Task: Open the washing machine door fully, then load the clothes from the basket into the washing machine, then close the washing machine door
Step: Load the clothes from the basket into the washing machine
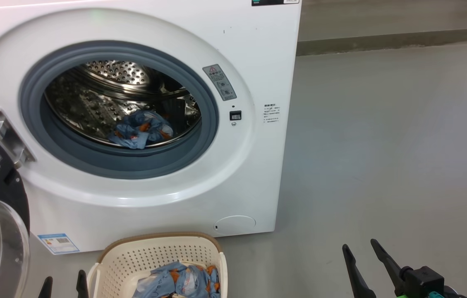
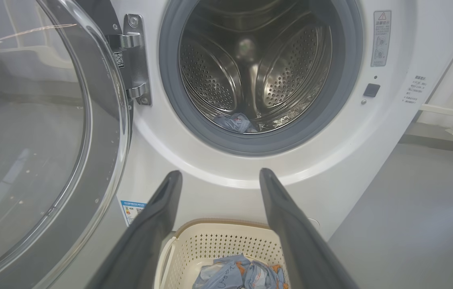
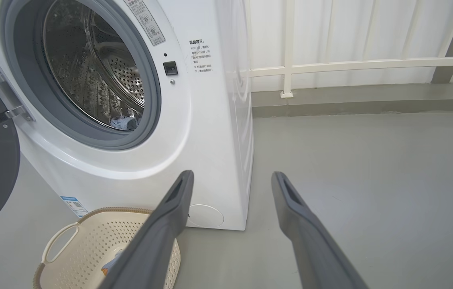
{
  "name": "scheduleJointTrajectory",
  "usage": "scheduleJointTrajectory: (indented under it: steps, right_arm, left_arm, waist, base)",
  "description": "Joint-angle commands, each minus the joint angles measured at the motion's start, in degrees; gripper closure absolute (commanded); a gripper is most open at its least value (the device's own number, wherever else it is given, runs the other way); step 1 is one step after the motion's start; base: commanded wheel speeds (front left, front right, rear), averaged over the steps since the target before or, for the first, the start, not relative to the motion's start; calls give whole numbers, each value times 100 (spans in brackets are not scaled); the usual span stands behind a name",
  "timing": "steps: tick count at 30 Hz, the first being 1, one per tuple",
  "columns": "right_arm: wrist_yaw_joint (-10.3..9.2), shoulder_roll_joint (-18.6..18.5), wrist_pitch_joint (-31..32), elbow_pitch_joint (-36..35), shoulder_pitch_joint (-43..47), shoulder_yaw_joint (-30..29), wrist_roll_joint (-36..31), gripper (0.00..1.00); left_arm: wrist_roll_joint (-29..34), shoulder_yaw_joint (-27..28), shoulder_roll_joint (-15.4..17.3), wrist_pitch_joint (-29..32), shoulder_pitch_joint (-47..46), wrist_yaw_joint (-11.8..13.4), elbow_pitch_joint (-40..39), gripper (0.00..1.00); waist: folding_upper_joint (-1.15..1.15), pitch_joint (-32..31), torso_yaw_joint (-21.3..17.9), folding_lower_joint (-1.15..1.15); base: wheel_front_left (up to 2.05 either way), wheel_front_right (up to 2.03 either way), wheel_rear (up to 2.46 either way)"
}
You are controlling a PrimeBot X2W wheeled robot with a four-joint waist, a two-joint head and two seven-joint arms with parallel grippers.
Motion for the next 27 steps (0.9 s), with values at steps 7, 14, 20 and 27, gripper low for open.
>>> scheduleJointTrajectory:
  steps: [7, 14, 20, 27]
  right_arm:
    - [35, -32, -28, -166, -58, 91, -18, 0]
    - [35, -32, -28, -176, -63, 90, -21, 0]
    - [35, -32, -28, -170, -76, 114, -26, 0]
    - [35, -32, -28, -167, -69, 135, -31, 0]
  left_arm:
    - [-10, 155, 24, -33, -42, 93, -209, 0]
    - [-12, 186, 22, -33, -16, 104, -216, 0]
    - [10, 181, 21, -33, -28, 38, -164, 0]
    - [37, 201, 26, -33, -52, -27, -83, 0]
  waist:
    - [0, -35, 62, 0]
    - [0, -37, 79, 0]
    - [0, -26, 71, 0]
    - [0, -7, 27, 0]
  base:
    - [0, 0, 0]
    - [0, 0, 0]
    - [0, 0, 0]
    - [0, 0, 0]
